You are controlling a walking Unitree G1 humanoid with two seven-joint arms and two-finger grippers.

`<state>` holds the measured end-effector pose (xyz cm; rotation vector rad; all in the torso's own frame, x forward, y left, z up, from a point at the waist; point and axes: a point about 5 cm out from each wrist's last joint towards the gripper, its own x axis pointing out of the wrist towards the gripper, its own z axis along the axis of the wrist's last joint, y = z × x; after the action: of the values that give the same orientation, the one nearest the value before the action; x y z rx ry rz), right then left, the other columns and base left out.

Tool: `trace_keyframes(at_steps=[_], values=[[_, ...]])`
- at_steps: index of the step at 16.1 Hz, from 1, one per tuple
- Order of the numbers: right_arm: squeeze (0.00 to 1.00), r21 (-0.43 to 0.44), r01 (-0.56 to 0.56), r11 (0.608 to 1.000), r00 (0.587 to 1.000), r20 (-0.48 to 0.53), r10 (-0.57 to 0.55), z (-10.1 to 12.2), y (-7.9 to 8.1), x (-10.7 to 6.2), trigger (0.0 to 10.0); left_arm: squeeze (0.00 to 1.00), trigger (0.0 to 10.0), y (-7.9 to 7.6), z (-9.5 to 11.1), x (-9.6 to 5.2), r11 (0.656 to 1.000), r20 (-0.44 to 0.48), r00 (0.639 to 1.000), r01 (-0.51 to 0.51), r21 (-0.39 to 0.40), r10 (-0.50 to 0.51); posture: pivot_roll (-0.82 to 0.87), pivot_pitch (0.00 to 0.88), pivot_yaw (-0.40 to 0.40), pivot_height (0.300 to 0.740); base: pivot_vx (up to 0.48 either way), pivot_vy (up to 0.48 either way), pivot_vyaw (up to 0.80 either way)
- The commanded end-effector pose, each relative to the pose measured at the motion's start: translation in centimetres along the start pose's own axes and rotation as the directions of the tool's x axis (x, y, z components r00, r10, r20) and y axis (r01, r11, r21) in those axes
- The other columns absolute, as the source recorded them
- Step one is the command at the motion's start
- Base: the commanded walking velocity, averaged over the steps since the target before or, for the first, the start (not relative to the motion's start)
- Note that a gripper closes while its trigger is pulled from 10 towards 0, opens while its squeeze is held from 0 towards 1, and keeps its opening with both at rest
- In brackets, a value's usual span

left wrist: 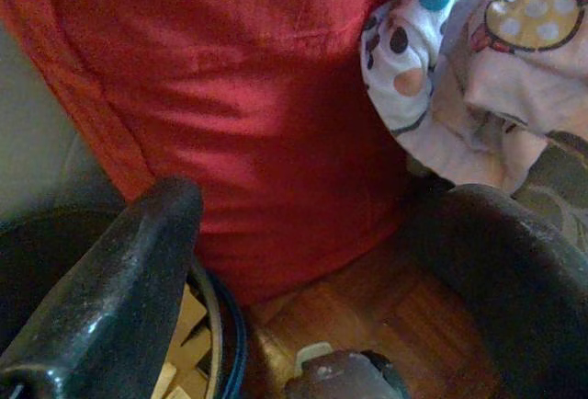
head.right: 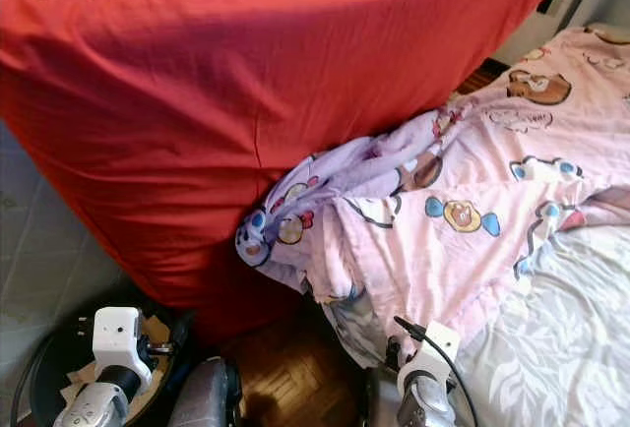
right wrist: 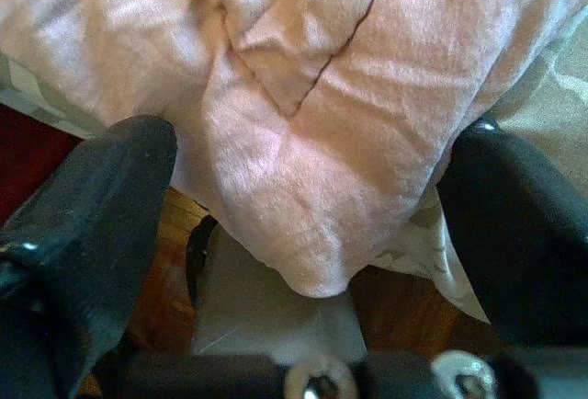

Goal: Clean up the room

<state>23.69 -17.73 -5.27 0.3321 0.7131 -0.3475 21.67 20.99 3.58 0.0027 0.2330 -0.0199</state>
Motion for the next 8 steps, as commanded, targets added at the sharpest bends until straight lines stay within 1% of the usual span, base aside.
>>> trace_keyframes(at_steps=[1,2,8], values=[[0.00,-0.023,-0.032,0.999,0.999,-0.015,0.031,-0.41,0.53,-0.09,5.3,0.00,10.0,-0.09,-0.26,-0.39,1.000,-0.022,1.000,0.001,0.000,-0.001,0.09,0.178,0.010,0.606,0.000,0.000,0.00],[0.00,-0.028,-0.032,0.999,0.999,-0.015,0.032,-0.48,0.49,-0.11,0.0,0.00,10.0,-0.18,-0.30,-0.45,1.000,-0.024,1.000,0.001,-0.001,-0.001,0.09,0.180,0.010,0.606,0.000,0.000,0.00],[0.00,-0.033,-0.008,0.999,1.000,-0.014,0.007,-0.52,-0.13,-0.12,0.0,0.00,10.0,-0.50,-0.60,-0.71,1.000,-0.036,0.999,-0.001,-0.008,0.001,0.09,0.185,0.004,0.606,0.000,0.000,0.00]])
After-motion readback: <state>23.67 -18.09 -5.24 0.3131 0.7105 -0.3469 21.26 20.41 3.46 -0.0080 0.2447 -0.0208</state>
